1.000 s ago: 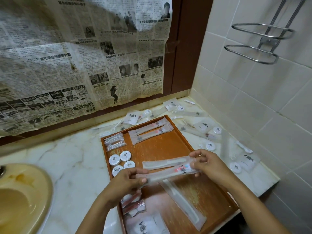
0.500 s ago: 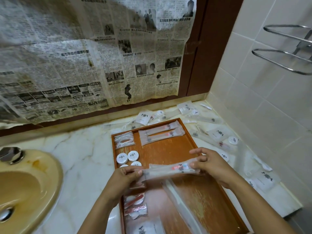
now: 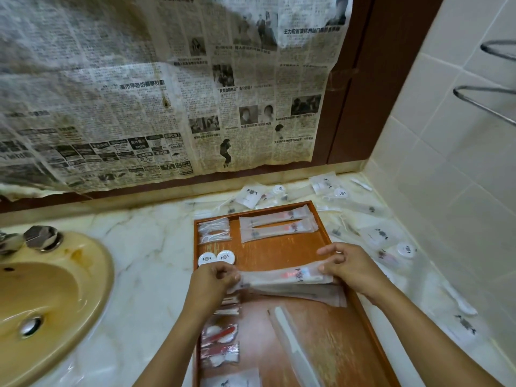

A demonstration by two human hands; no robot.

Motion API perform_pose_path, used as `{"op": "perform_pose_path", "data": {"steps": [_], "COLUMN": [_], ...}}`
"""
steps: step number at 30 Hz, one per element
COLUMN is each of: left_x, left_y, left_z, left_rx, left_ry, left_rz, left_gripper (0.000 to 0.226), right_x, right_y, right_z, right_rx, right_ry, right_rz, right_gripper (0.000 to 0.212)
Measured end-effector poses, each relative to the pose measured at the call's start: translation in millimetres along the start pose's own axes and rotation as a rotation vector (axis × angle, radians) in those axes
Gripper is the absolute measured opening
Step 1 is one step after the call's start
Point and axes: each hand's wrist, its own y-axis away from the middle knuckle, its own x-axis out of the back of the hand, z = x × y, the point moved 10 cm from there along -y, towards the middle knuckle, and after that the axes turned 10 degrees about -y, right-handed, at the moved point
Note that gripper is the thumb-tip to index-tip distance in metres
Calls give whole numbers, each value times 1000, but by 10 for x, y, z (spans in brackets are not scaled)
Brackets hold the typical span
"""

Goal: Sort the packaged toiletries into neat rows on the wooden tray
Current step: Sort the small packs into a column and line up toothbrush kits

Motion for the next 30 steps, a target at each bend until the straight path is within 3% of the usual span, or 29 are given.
{"op": "perform_pose_path", "data": {"steps": [17,22,27,30], "left_x": [-333,-356,-481,-541], "left_y": [-610,-673,-643,-593], "left_z": [317,270,243,231], "left_rx": [-111,-57,-72,-97], "left_ry": [-329,-175,18,32], "left_rz": [37,14,-173,-205], "left_gripper": [19,22,43,50], "right_x": [165,211,302,322], "right_y": [-816,-879,-915,-911], "right_z": [-84,-53,87,147], "right_rx": [84,111,25,-6], "right_ry": [334,285,110,45], "right_rz": [60,83,72,60], "right_gripper": [20,22,17,20]}}
